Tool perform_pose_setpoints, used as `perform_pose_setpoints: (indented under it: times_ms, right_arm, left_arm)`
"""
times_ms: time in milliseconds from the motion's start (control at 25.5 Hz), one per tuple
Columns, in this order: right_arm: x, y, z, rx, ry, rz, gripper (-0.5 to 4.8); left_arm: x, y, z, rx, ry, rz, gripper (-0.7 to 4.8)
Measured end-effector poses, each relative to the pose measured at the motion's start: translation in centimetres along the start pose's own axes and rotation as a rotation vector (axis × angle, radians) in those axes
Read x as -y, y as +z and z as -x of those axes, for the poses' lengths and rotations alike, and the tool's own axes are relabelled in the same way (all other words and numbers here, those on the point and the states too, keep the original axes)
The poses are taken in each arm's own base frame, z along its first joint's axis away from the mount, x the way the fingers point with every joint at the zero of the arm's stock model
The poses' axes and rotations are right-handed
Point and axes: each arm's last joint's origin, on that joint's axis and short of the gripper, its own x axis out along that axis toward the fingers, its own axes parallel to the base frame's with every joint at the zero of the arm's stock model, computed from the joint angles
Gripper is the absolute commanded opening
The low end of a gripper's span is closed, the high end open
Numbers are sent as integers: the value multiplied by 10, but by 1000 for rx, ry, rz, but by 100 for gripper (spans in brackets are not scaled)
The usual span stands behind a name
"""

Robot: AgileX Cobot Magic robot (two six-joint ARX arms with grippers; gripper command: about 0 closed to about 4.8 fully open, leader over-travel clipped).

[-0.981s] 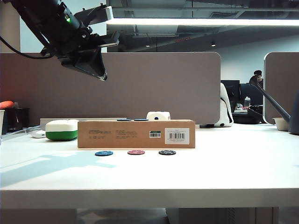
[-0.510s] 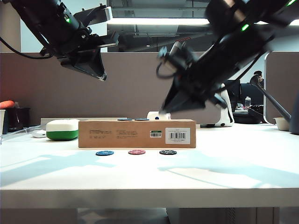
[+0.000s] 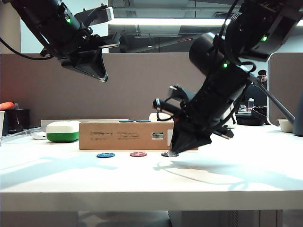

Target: Push the chip, whose value equals the sum of all the chip values on the rectangular box, forward next to the box.

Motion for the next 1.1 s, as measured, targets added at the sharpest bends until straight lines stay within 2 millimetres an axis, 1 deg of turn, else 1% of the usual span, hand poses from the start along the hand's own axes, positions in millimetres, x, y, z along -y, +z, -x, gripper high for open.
perform_pose_setpoints:
  times_ms: [79,353,628,1099]
  right_arm:
    - [2,-2,-4,-6,-17,-2,-5]
    - [3,1,-11,37,-51,5,-5]
    - [6,5,-21,114,-105,15,-5]
    - [9,7,-31,206,-132,23,-5]
  left_arm:
    - [0,0,0,0,0,0,-5]
    - [0,0,0,0,0,0,-5]
    - [0,0,0,0,0,0,-5]
    - [0,0,0,1,0,0,-5]
